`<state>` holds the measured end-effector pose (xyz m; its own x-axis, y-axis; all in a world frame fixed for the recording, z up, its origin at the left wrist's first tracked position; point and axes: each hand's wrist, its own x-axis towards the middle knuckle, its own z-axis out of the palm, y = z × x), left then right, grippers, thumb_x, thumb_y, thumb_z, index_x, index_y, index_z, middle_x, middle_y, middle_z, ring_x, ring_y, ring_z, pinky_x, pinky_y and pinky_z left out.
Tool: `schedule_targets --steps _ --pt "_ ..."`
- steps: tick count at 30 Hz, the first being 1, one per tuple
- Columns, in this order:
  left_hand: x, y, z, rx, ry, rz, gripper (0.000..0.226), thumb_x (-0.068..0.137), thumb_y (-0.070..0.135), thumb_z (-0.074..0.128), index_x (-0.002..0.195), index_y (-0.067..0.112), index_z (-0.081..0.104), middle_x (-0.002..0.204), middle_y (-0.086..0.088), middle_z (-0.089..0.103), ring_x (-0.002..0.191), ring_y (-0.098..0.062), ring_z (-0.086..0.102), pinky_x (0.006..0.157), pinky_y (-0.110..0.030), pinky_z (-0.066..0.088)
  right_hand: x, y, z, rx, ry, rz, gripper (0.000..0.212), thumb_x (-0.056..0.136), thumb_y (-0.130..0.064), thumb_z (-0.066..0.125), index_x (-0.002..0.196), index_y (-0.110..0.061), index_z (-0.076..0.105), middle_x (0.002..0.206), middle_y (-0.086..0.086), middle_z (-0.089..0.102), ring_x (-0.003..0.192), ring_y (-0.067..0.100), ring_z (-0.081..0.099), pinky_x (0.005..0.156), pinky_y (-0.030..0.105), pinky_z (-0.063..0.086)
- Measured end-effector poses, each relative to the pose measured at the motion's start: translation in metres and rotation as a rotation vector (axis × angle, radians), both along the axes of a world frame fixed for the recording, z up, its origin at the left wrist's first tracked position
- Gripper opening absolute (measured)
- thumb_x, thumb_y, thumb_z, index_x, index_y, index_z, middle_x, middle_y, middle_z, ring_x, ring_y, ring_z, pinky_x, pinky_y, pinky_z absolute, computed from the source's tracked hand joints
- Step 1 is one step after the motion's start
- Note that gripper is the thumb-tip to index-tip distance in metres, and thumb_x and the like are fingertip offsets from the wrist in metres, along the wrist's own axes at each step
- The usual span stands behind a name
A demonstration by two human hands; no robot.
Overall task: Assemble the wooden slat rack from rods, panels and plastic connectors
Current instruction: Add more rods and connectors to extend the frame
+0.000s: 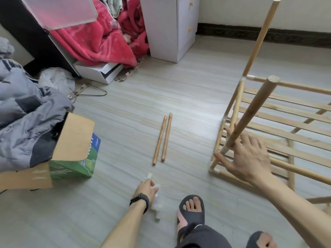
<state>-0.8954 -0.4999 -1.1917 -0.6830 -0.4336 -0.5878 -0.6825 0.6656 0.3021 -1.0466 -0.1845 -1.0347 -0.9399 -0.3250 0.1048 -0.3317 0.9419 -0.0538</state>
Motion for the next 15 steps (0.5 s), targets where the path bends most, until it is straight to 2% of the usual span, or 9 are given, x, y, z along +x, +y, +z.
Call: schedule_targets --steps 4,6,8,11,13,15 --pt "-0.014 0.002 0.041 0.118 0.074 0.032 0.017 0.09 0.045 0.063 0.096 0.029 0.058 0.1 0.006 0.06 0.089 -0.018 0.062 0.079 -0.031 0.052 0.0 0.003 0.008 0.052 -0.098 0.034 0.099 0.082 -0.089 0.026 0.161 -0.031 0.009 0.165 0.003 0.021 0.148 0.028 0.028 0.12 0.048 0.028" --pt "-0.024 0.004 0.071 0.272 0.147 0.095 0.017 0.088 0.041 0.07 0.096 0.028 0.062 0.099 0.005 0.063 0.081 -0.018 0.07 0.074 -0.033 0.058 -0.003 0.005 0.018 0.06 -0.209 0.069 0.104 0.082 -0.087 0.035 0.162 -0.033 -0.003 0.17 0.003 0.006 0.153 0.028 0.019 0.123 0.047 0.021" --pt "-0.045 0.009 0.113 0.451 0.281 0.14 0.023 0.089 0.034 0.073 0.106 0.019 0.066 0.093 0.001 0.068 0.071 -0.014 0.073 0.069 -0.031 0.06 -0.006 0.009 0.034 -0.024 -0.353 0.102 0.107 0.084 -0.075 0.054 0.162 -0.03 -0.005 0.171 0.002 -0.002 0.155 0.026 0.015 0.125 0.043 0.017" --pt "-0.092 0.031 0.201 0.799 0.572 0.297 0.032 0.089 0.016 0.073 0.116 0.0 0.066 0.077 -0.002 0.073 0.063 -0.013 0.07 0.061 -0.025 0.058 0.001 0.022 0.058 -0.199 -0.464 0.065 0.106 0.085 -0.044 0.068 0.162 -0.028 -0.002 0.171 0.002 0.007 0.154 0.024 0.019 0.125 0.04 0.021" --pt "-0.119 0.055 0.268 1.093 0.729 0.336 0.03 0.088 0.008 0.069 0.117 0.0 0.065 0.085 -0.003 0.075 0.069 -0.015 0.071 0.062 -0.024 0.057 0.007 0.032 0.073 -0.296 -0.437 -0.006 0.102 0.087 -0.034 0.069 0.162 -0.026 0.002 0.169 0.002 0.015 0.153 0.023 0.022 0.125 0.039 0.024" --pt "-0.138 0.082 0.331 1.332 0.819 0.273 0.034 0.086 0.009 0.069 0.119 0.002 0.065 0.1 -0.01 0.075 0.08 -0.019 0.073 0.069 -0.025 0.058 0.007 0.042 0.097 -0.468 -0.354 -0.096 0.09 0.091 -0.028 0.068 0.161 -0.021 0.013 0.165 0.005 0.027 0.149 0.023 0.03 0.122 0.04 0.029"
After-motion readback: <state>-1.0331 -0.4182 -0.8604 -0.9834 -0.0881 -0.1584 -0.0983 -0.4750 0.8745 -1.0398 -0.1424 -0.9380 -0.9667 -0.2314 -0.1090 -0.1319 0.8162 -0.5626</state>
